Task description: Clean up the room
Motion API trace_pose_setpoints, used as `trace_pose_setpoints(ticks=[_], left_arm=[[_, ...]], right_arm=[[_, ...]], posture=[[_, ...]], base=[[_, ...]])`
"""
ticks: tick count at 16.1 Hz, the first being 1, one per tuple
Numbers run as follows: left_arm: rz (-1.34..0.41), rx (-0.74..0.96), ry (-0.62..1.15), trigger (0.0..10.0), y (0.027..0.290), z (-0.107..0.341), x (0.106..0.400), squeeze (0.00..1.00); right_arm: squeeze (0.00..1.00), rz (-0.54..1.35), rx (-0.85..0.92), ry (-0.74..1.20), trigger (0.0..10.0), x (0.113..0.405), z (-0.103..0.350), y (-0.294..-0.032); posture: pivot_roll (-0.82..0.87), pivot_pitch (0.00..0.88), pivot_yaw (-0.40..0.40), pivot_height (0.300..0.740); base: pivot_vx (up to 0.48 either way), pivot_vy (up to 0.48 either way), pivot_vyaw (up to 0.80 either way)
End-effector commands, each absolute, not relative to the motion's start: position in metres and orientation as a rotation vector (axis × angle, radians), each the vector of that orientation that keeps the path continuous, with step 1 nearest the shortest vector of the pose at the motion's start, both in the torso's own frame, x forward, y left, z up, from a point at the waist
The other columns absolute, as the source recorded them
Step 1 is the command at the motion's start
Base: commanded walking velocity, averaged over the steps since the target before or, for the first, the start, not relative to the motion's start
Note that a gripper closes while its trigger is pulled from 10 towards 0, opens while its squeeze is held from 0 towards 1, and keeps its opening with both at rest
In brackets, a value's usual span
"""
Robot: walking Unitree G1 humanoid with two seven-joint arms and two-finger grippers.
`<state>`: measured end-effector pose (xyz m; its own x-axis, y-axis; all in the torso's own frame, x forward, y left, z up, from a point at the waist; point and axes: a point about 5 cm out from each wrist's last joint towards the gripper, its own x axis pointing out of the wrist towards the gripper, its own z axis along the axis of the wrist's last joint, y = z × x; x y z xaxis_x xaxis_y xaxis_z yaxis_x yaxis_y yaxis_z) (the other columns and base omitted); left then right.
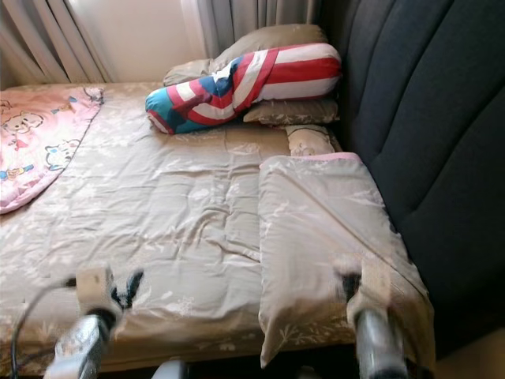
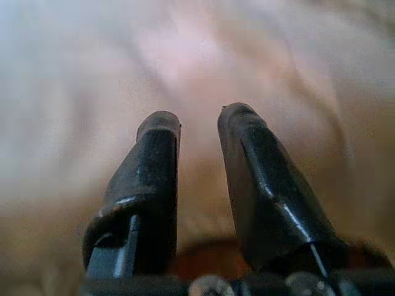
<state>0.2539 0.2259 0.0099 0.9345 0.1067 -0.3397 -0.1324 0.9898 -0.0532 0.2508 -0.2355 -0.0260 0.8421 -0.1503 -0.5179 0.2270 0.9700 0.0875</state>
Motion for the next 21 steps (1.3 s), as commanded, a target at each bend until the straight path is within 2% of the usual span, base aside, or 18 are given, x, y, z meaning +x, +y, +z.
trace_pose_setpoints(ticks=[1,2,6,14,19,21], left_arm=[[0.104,-0.053,0.353,10.0,0.226,0.008,0.257,0.00],[0.086,-0.028,0.419,10.0,0.226,-0.004,0.253,0.00],[0.070,0.003,0.513,10.0,0.227,-0.021,0.249,0.00],[0.116,0.019,0.676,10.0,0.229,-0.046,0.226,0.00],[0.117,0.026,0.754,10.0,0.226,-0.057,0.213,0.00],[0.132,0.027,0.793,10.0,0.232,-0.063,0.202,0.00]], right_arm=[[0.00,-0.221,0.149,0.539,10.0,0.251,-0.026,-0.237],[0.00,-0.292,0.160,0.601,10.0,0.233,-0.039,-0.243],[0.00,-0.430,0.212,0.651,10.0,0.210,-0.051,-0.254],[0.00,-0.366,0.252,0.898,10.0,0.165,-0.085,-0.224],[0.00,-0.357,0.291,0.945,10.0,0.155,-0.091,-0.217],[0.00,-0.370,0.298,0.957,10.0,0.151,-0.093,-0.220]], posture=[[-0.01,0.000,-0.006,0.660],[-0.01,0.000,0.001,0.660],[-0.05,0.000,0.026,0.660],[-0.05,0.000,0.039,0.660],[-0.07,0.000,0.046,0.714],[-0.08,0.000,0.051,0.739]], base=[[0.000,0.000,0.00],[0.000,0.000,0.00],[0.000,0.000,0.00],[0.000,0.000,0.00],[0.000,0.000,0.00],[0.000,0.000,0.00]])
